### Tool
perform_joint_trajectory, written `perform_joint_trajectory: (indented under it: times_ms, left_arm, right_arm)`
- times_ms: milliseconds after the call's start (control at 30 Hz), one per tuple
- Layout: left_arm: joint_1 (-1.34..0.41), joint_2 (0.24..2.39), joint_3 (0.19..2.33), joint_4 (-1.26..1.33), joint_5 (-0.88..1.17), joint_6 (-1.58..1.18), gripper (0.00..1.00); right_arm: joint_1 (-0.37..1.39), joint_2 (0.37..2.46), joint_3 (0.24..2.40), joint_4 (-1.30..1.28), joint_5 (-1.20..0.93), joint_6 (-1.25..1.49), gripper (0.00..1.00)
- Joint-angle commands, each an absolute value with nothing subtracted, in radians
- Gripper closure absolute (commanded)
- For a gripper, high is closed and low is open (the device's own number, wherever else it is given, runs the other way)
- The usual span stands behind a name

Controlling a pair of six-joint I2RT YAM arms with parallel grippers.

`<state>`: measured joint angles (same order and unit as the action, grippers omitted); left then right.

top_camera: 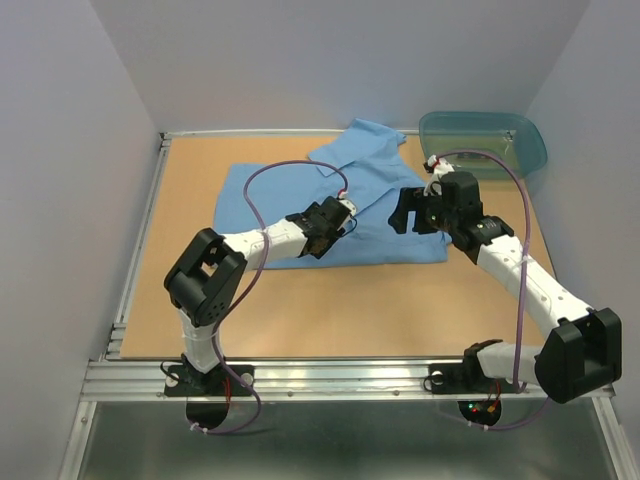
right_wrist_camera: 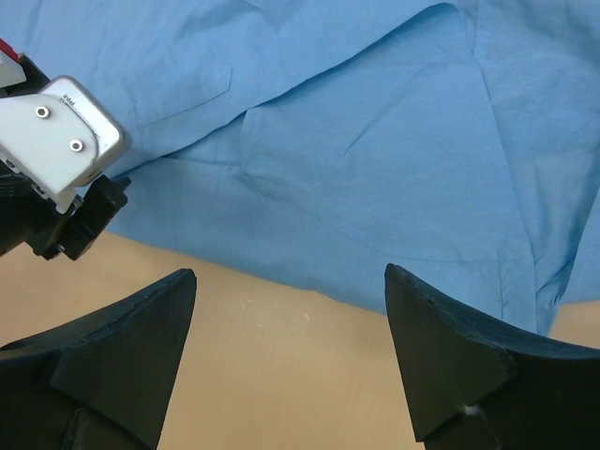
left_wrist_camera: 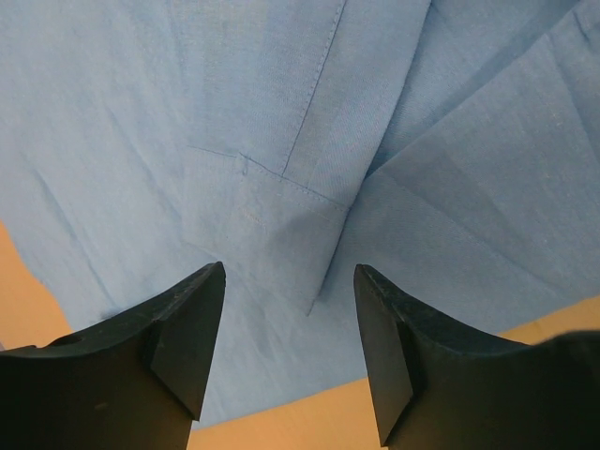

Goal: Fold and stack the long sleeve shirts
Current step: Fold the shirt

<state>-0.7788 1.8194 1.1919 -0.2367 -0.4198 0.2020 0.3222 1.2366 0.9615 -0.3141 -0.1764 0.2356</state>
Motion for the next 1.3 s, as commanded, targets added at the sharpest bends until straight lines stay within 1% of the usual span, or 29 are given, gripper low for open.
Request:
perform_joint_trajectory:
  times_ms: [0,100,367,467,500,567,600,667,767,800,833,933,1000,1100,1267]
  left_arm:
    - [-0.781,1.842,1.229,-0.247,-0.462,0.203,0.34]
    - [-0.781,1.856,1.22,-0.255,-0.477,0.193,0.36]
    - [-0.781,1.896,1.218,-0.258,-0.52,0.176,0.37]
    - [-0.781,1.908,1.226,-0.253,-0.558,0.17,0.42]
    - [-0.781,1.91,1.226,-0.252,-0.567,0.169,0.46]
    - [-0.782,1.917,1.23,-0.249,-0.581,0.163,0.51]
    - [-0.781,1.921,1.233,-0.25,-0.584,0.161,0.56]
    - [-0.781,1.922,1.239,-0.25,-0.598,0.161,0.62]
    - [-0.781,1.914,1.259,-0.264,-0.627,0.163,0.85]
    - [-0.781,1.91,1.27,-0.271,-0.63,0.16,0.97]
    - [-0.781,1.893,1.296,-0.284,-0.632,0.158,1.0]
    - [-0.781,1.827,1.371,-0.35,-0.62,0.153,1.0]
    - [-0.781,1.789,1.411,-0.408,-0.574,0.156,1.0]
    - [-0.784,1.692,1.497,-0.517,-0.505,0.132,1.0]
    - [-0.805,1.556,1.502,-0.656,-0.371,0.098,1.0]
  right_arm:
    - [0.324,1.207,0.943,-0.307,-0.141,0.233,0.13]
    - [0.324,1.21,0.945,-0.305,-0.141,0.236,0.13]
    - [0.324,1.223,0.951,-0.305,-0.137,0.23,0.13]
    - [0.324,1.223,0.951,-0.305,-0.138,0.23,0.13]
    - [0.324,1.221,0.951,-0.305,-0.138,0.23,0.13]
    - [0.324,1.221,0.95,-0.305,-0.135,0.23,0.13]
    - [0.324,1.216,0.948,-0.305,-0.133,0.23,0.13]
    - [0.324,1.213,0.945,-0.305,-0.129,0.229,0.13]
    - [0.324,1.21,0.943,-0.305,-0.124,0.229,0.13]
    - [0.324,1.209,0.943,-0.305,-0.123,0.229,0.13]
    - [0.324,1.206,0.946,-0.305,-0.118,0.229,0.13]
    - [0.324,1.2,0.957,-0.307,-0.088,0.229,0.13]
    - [0.324,1.195,0.965,-0.305,-0.06,0.23,0.13]
    - [0.324,1.189,0.98,-0.305,0.046,0.239,0.13]
    - [0.324,1.193,1.006,-0.305,0.127,0.239,0.13]
